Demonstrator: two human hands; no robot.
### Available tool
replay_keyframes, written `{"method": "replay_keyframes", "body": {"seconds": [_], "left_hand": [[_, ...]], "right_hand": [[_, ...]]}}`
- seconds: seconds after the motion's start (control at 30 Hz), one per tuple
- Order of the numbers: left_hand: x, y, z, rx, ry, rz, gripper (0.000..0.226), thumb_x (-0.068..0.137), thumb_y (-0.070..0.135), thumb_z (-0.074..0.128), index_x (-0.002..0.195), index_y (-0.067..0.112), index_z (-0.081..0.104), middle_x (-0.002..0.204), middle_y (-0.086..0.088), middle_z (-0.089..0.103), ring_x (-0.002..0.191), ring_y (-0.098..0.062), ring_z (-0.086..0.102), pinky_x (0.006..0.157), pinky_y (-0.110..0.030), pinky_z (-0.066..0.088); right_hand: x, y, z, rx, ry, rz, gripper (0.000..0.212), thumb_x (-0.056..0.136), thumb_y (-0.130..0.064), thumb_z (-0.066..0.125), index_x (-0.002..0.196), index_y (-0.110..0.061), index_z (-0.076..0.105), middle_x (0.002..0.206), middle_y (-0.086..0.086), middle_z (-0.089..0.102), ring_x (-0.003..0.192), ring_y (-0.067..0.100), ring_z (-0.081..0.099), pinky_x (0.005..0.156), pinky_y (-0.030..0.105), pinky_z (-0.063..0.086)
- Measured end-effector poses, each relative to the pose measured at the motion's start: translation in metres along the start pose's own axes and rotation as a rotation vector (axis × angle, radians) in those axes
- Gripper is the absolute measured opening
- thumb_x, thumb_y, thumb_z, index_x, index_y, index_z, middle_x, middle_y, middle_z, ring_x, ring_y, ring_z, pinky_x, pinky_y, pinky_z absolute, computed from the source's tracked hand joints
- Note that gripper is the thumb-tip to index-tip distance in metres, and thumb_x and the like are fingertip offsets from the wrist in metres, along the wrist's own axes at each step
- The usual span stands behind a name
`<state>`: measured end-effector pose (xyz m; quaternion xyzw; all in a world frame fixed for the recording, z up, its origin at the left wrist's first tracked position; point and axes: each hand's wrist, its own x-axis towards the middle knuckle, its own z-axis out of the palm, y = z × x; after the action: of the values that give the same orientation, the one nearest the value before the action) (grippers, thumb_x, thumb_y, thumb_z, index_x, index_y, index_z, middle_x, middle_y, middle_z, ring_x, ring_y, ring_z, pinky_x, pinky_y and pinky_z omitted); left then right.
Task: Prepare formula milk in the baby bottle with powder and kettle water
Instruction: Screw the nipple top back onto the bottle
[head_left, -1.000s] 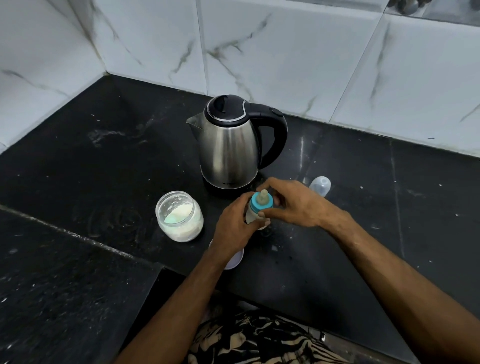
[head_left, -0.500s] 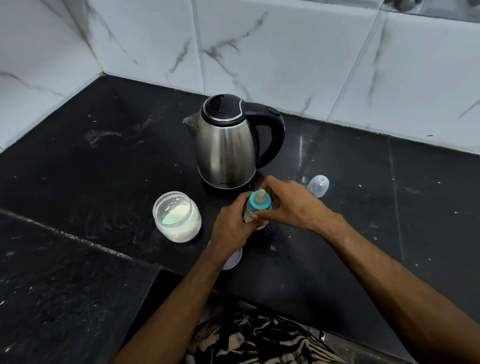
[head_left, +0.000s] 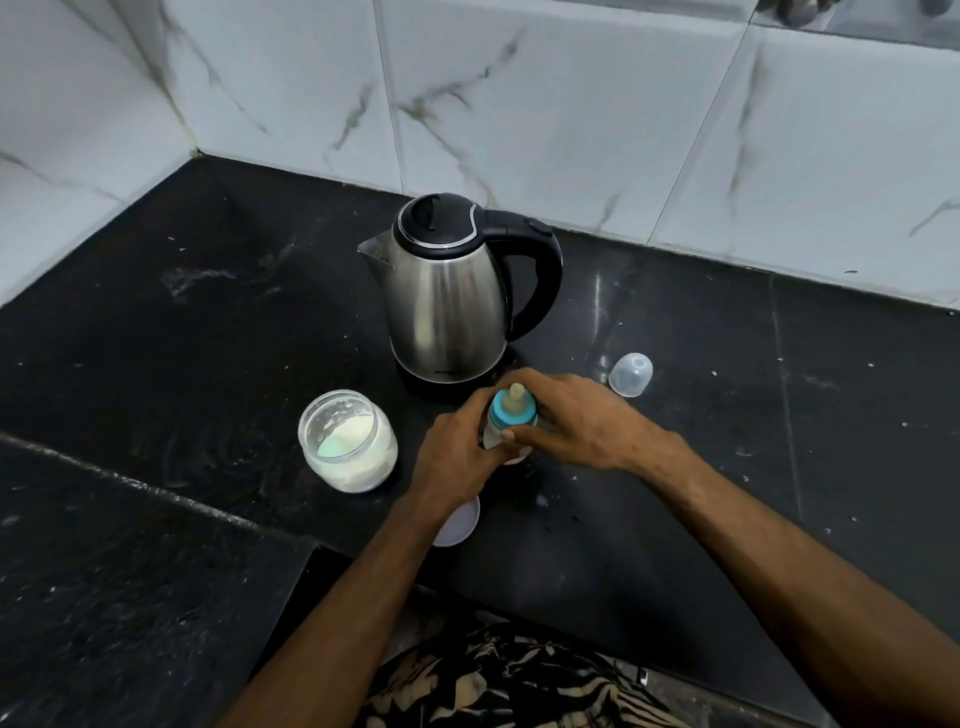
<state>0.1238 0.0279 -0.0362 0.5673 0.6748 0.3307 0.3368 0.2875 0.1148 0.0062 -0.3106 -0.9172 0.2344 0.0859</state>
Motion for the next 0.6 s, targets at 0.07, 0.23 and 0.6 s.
{"method": "replay_keyframes", "body": {"seconds": [0.07,0.23,0.6], "left_hand": [[-0.002,0.001,0.000,-0.004,0.005,-0.003,0.072,0.076,0.060,0.068,0.138,0.029,0.050,0.124,0.006,0.069,0.115,-0.012,0.064,0.099,-0.039,0.053],[-0.004,-0.002,0.004,0.003,0.041,-0.013,0.062,0.083,0.044,0.073,0.139,0.032,0.049,0.126,0.006,0.069,0.117,-0.015,0.065,0.099,-0.045,0.053],[0.000,-0.003,0.002,-0.031,0.026,-0.014,0.065,0.068,0.059,0.071,0.128,0.045,0.052,0.116,0.019,0.069,0.110,-0.004,0.065,0.095,-0.041,0.055]], "right_hand": [[-0.001,-0.002,0.003,-0.007,0.025,0.035,0.049,0.086,-0.054,0.060,0.124,-0.027,0.045,0.107,-0.005,0.067,0.090,0.015,0.065,0.076,0.040,0.057],[-0.009,-0.017,0.029,0.079,0.232,0.211,0.048,0.087,-0.049,0.065,0.119,-0.020,0.046,0.107,-0.001,0.068,0.090,0.017,0.066,0.075,0.037,0.056],[-0.014,0.002,0.004,0.258,0.220,0.152,0.048,0.094,-0.063,0.044,0.116,-0.024,0.062,0.093,-0.009,0.070,0.084,0.007,0.065,0.074,0.036,0.056]]}}
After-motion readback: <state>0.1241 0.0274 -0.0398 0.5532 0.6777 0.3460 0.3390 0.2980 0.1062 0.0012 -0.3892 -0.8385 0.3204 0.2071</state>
